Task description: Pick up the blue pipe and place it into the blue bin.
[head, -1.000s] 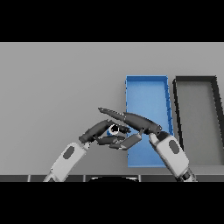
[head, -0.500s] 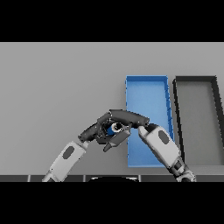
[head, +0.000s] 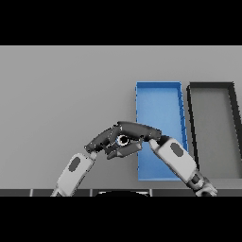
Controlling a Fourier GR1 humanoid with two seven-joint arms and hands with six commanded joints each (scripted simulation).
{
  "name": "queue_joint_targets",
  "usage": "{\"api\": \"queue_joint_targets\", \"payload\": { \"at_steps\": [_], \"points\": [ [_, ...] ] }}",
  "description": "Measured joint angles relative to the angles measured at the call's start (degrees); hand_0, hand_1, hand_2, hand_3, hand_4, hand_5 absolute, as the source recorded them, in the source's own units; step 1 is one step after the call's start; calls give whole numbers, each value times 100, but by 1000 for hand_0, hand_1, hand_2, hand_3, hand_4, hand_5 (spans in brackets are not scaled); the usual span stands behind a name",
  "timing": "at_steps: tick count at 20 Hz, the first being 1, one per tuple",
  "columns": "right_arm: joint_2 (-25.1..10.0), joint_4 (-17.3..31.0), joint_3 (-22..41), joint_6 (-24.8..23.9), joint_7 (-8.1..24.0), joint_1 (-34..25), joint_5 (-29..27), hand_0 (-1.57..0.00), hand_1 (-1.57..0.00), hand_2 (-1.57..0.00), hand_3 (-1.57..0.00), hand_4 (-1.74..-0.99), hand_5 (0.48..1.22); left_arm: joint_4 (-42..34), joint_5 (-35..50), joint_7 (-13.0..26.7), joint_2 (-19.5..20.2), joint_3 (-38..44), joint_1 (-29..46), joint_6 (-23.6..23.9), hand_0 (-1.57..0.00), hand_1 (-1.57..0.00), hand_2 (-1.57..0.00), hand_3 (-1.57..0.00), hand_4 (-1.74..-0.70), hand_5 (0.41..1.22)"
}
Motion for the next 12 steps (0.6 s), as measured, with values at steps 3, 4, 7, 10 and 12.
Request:
{"api": "queue_joint_targets", "payload": {
  "at_steps": [3, 4, 7, 10, 12],
  "points": [
    [-38, -13, 82, -302, -29, -16, -378, -1547, -1546, -1548, -1537, -1487, 1187, -42, -244, -261, 143, -18, -54, -31, -925, -866, -781, -853, -1415, 1221],
    [-63, -24, 147, -362, 0, -16, -381, -1552, -1551, -1552, -1544, -1488, 1194, -77, -441, -262, 263, -73, -60, -156, -740, -693, -625, -682, -1307, 1221],
    [-171, -87, 246, -374, 156, -1, -349, -1561, -1561, -1561, -1557, -1492, 1207, 3, -913, -400, 381, -144, -129, -431, -378, -354, -319, -349, -1088, 1113],
    [-121, 100, 244, -333, 89, -160, -381, -1566, -1566, -1566, -1564, -1495, 1214, 3, -1073, -404, 402, -66, -106, -377, -193, -181, -163, -178, -968, 849],
    [-190, 18, 258, -349, 40, -127, -374, -1568, -1568, -1568, -1566, -1496, 1216, 39, -1106, -381, 390, -32, -120, -305, -123, -115, -104, -114, -915, 735]
  ]
}}
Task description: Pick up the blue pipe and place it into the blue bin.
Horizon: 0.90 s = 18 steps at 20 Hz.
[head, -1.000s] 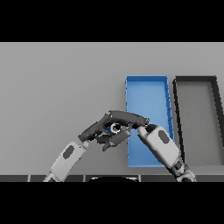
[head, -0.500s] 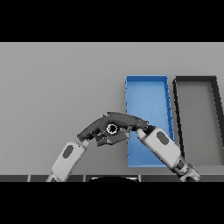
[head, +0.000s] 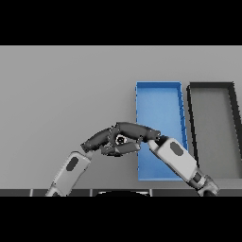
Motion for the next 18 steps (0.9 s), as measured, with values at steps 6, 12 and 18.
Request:
{"api": "queue_joint_targets", "payload": {
  "at_steps": [6, 12, 18],
  "points": [
    [-39, -67, 65, -123, 22, 15, -28, -1570, -1570, -1570, -1570, -1490, 1220, 32, 152, 210, -60, 52, 13, -60, -32, -30, -27, -29, -889, 587],
    [-126, -130, -79, -360, 433, -123, -823, -1571, -1571, -1571, -1571, -1541, 1221, 98, 192, 377, -95, 117, 72, -4, -8, -7, -6, -7, -906, 541],
    [-498, -325, -716, -1136, 1435, -1052, -2574, -1571, -1571, -1571, -1571, -1689, 1171, 87, 206, 523, -134, 43, 104, -71, -1, -1, -1, -1, -920, 503]
  ]
}}
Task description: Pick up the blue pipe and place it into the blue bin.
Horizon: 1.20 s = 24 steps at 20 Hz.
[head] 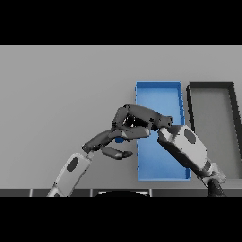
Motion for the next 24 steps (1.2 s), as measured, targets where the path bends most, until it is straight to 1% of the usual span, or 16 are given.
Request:
{"api": "queue_joint_targets", "payload": {
  "at_steps": [1, 2, 3, 4, 5, 7, 8, 10, 11, 13, 14, 16, 18, 21, 22, 24],
  "points": [
    [-83, -30, -140, -124, 45, -139, -318, -1571, -1571, -1571, -1571, -1699, 1154, -8, -9, 30, -22, -18, 25, 13, -1, -1, -1, -1, -919, 503],
    [-177, -69, -311, -284, 34, -445, -635, -1571, -1571, -1571, -1571, -1707, 1141, -39, 29, 162, -11, 13, 2, 1, 0, 0, 0, 0, -917, 503],
    [-261, 59, -498, -394, -39, -699, -900, -1571, -1571, -1571, -1571, -1714, 1134, -91, 18, 207, -58, -45, 37, 9, 0, 0, 0, 0, -915, 503],
    [-412, 242, -653, -375, -174, -943, -895, -1571, -1571, -1571, -1571, -1720, 1127, -179, 53, 102, 40, -16, 115, -23, 0, 0, 0, 0, -912, 502],
    [-516, 351, -768, -488, -234, -1165, -944, -1571, -1571, -1571, -1571, -1724, 1117, -197, 29, 49, 63, -16, 121, -10, 0, 0, 0, 0, -908, 502],
    [-673, 760, -967, -778, -349, -1599, -912, -1571, -1571, -1571, -1571, -1730, 1110, -201, -4, 67, 63, -26, 82, -2, 1, 1, 1, 1, -903, 495],
    [-767, 1011, -1020, -943, -375, -1706, -768, -1571, -1571, -1571, -1571, -1732, 1117, -232, 19, 27, 68, -21, 108, -10, 1, 1, 1, 1, -906, 492],
    [-971, 1576, -1146, -1055, -452, -1862, -539, -1571, -1571, -1571, -1571, -1735, 1131, -209, 51, 47, 90, -7, 131, -50, 1, 1, 1, 1, -907, 491],
    [-1032, 1786, -1175, -1141, -403, -1855, -499, -1571, -1571, -1571, -1571, -1736, 1135, -245, 46, -11, 62, -47, 186, -45, 1, 1, 1, 1, -911, 490],
    [-1253, 2250, -1199, -1073, -418, -1696, -249, -1571, -1571, -1571, -1571, -1738, 1129, -214, 111, 6, 160, 82, 118, -69, 1, 1, 1, 1, -910, 487],
    [-1255, 2408, -1191, -1190, -358, -1540, -225, -1571, -1571, -1571, -1571, -1739, 1124, -182, 120, 56, 149, 90, 92, -80, 1, 1, 1, 1, -906, 489],
    [-1353, 2638, -1194, -1248, -299, -1227, -175, -1571, -1571, -1571, -1571, -1740, 1117, -186, 115, 94, 70, 42, 108, -62, 1, 1, 1, 1, -898, 489],
    [-1359, 2711, -1088, -1367, -273, -844, -86, -1571, -1571, -1571, -1571, -1740, 1122, -167, 76, 75, 80, 36, 90, -49, 1, 1, 1, 1, -894, 483],
    [-1432, 2738, -917, -1599, -43, -332, 7, -1571, -1571, -1571, -1571, -1741, 1120, -172, 162, 169, 74, 108, 82, -44, 1, 1, 1, 1, -888, 473],
    [-1404, 2637, -840, -1731, 65, -80, -42, -1571, -1571, -1571, -1571, -1741, 1120, -220, 180, 90, 140, 107, 158, -78, 1, 1, 1, 1, -887, 470],
    [-1406, 2658, -700, -1966, 347, 195, -36, -1571, -1571, -1571, -1571, -1741, 1120, -144, 148, 138, 99, 128, 58, -39, 1, 1, 1, 1, -883, 464]
  ]
}}
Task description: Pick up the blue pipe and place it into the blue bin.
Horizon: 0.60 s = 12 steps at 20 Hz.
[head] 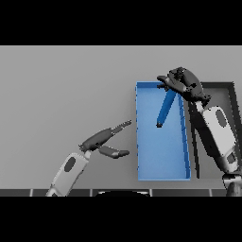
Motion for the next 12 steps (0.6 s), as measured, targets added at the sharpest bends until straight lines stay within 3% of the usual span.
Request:
{"api": "queue_joint_targets", "payload": {
  "at_steps": [1, 5, 6, 7, 9, 12],
  "points": [
    [-36, -78, 94, -64, 143, 165, 7, -1571, -1571, -1571, -1571, -1741, 1122, 37, -10, 0, -56, -19, -19, 19, 1, 1, 1, 1, -881, 463],
    [-69, 25, 414, -66, 431, 683, 109, -1571, -1571, -1571, -1571, -1591, 1114, -21, -65, -53, -24, -87, 98, 18, 1, 1, 1, 1, -884, 460],
    [-106, 88, 526, -10, 582, 764, 162, -1571, -1571, -1571, -1330, -1599, 1110, -34, -29, -71, -17, -61, 90, 12, 1, 1, 1, 1, -885, 457],
    [-130, 77, 637, -43, 759, 842, 161, -1563, -1459, -1393, -1122, -1547, 1133, -10, -42, -17, -24, -56, 40, 16, 1, 1, 1, 1, -886, 455],
    [-304, 322, 1074, -369, 804, 778, -211, -1045, -933, -891, -718, -1455, 1164, -106, 52, 12, 43, -13, 65, -45, 1, 1, 1, 1, -885, 454],
    [-505, 621, 1864, -560, 807, 452, -747, -534, -477, -456, -367, -1285, 1141, -48, -4, 106, -65, -65, 23, 9, 1, 1, 1, 1, -888, 453]
  ]
}}
